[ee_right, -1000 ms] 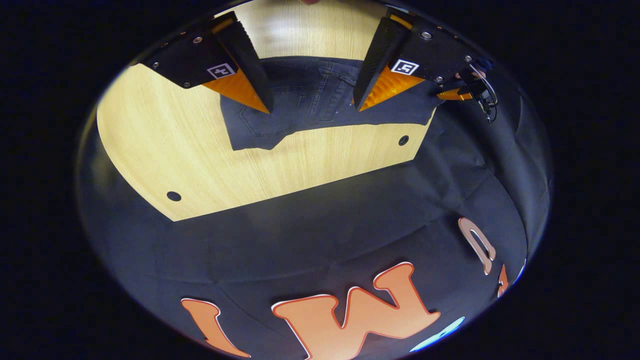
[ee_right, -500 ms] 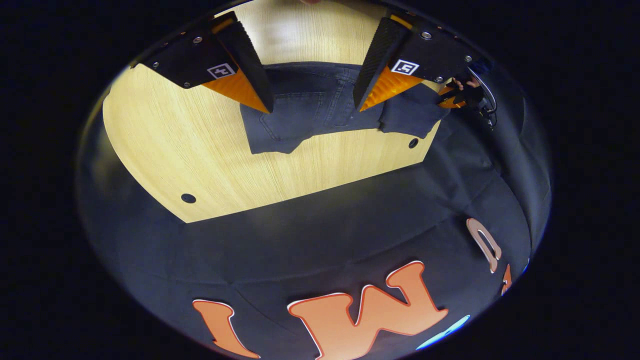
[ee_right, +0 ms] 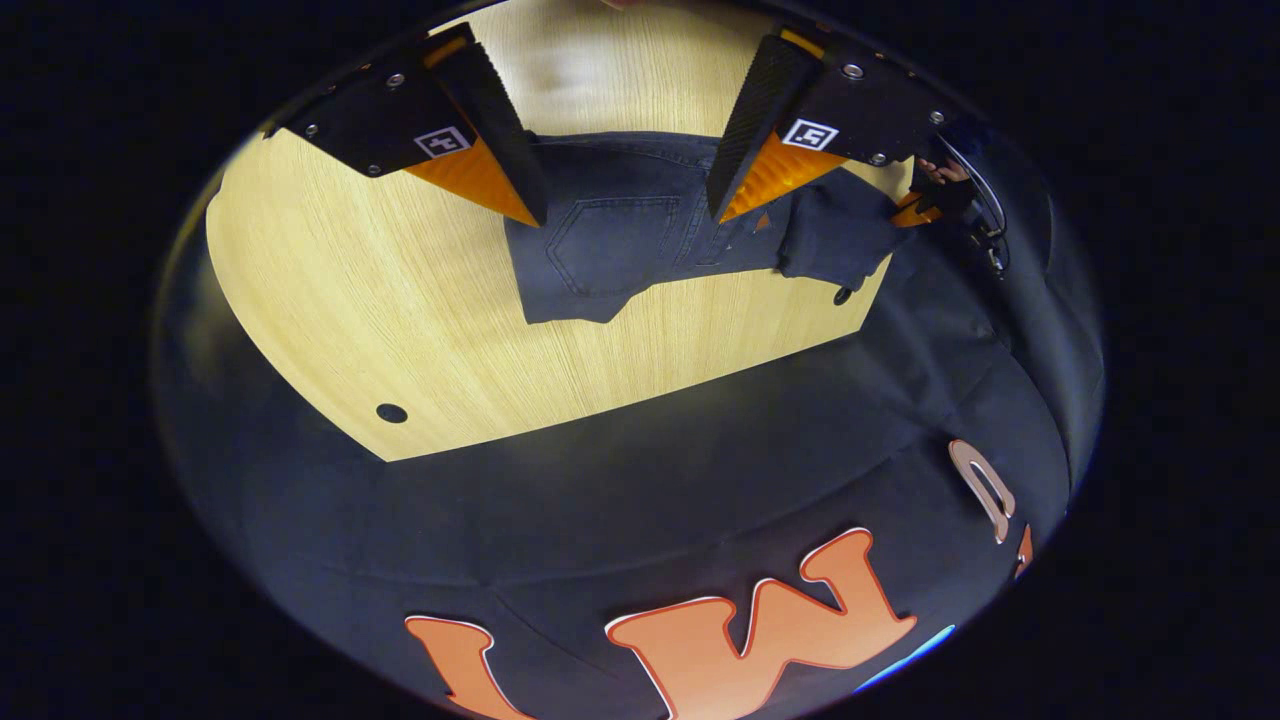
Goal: Grasp the waist and the cuffs of the jeans and fold them to make the two legs overlap; first hold the waist and fold one-third of the jeans toward the cuffs, then hold the cuffs and fold the remaining one-third in the same direction to finish folding.
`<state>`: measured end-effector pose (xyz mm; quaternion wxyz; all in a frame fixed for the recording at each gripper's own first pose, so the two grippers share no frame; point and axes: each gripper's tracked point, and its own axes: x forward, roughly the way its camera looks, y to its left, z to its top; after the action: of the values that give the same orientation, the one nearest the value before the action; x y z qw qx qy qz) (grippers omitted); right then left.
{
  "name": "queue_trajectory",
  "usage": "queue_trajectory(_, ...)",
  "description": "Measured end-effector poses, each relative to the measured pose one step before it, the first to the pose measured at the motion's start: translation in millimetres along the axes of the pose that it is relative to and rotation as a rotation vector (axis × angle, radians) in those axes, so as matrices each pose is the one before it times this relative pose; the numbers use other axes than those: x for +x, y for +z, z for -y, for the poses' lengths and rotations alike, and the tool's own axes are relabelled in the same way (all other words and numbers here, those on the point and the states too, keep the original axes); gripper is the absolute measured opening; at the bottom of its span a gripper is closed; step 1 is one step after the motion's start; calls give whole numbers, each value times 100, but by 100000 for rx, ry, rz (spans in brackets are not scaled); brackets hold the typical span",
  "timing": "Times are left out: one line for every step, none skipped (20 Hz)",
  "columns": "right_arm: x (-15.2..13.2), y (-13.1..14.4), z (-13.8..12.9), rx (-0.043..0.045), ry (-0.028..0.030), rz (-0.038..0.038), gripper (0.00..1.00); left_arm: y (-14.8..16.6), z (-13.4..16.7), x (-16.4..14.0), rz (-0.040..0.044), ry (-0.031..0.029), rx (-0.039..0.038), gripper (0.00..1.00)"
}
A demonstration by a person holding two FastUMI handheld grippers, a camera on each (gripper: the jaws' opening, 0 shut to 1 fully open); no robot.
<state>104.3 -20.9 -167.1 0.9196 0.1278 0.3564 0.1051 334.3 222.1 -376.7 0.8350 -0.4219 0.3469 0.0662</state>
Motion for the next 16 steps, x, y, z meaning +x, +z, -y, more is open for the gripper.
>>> queue_trajectory(100, 60, -28, 950, 1292, -39, 97, 711, 1497, -1363, 2453, -3155, 3224, 1)
queue_trajectory(45, 116, -6, 348, 245, 304, 97, 500, 1015, -1145, 1717, -2298, 1306, 1)
queue_trajectory(-23, 294, -170, 277, 1552, 724, 97, 740, 1878, -1665, 2269, -4077, 1153, 1)
queue_trajectory(47, 252, -95, 90, 490, 695, 97, 210, 1402, -562, 1154, -2421, 2016, 1)
queue_trajectory(-56, 125, -67, -13, 655, 368, 97, -166, 1429, -509, 1218, -1123, 3068, 0)
queue_trajectory(2, 22, 194, -152, 51, 203, 97, 81, 1358, -364, 592, -2215, 2702, 1)
queue_trajectory(-42, 47, 95, -237, 130, -2, 97, 435, 1491, -672, 1735, -1966, 3598, 0)
queue_trajectory(-4, 59, 128, -266, 36, 90, 97, 405, 1631, -506, 1077, -2675, 3076, 1)
queue_trajectory(-20, 133, 159, -112, 356, 430, 97, 450, 1527, -317, 2425, -1798, 3958, 0)
queue_trajectory(-64, 136, 35, 147, 682, 320, 97, 65, 675, 336, 1006, 685, 2814, 1)
queue_trajectory(10, 106, 209, 411, 132, 314, 97, -931, 1017, -207, -3962, -1533, 225, 0)
queue_trajectory(-33, -28, 138, 647, 606, 82, 97, -625, -559, 271, -1375, 3735, 317, 0)
queue_trajectory(35, -13, 180, 823, -48, -165, 97, 278, -1892, 727, 1864, 7122, 917, 1)
queue_trajectory(26, -48, 25, 358, 659, 146, 97, 305, -2089, 1125, 1915, 5075, -4037, 1)
queue_trajectory(-85, -129, 211, -82, -402, -329, 97, -854, -1387, 860, -4631, 1870, -7105, 1)
queue_trajectory(-147, -173, 321, -455, -103, -379, 97, -580, -1538, 826, -4631, 1853, -6396, 2)
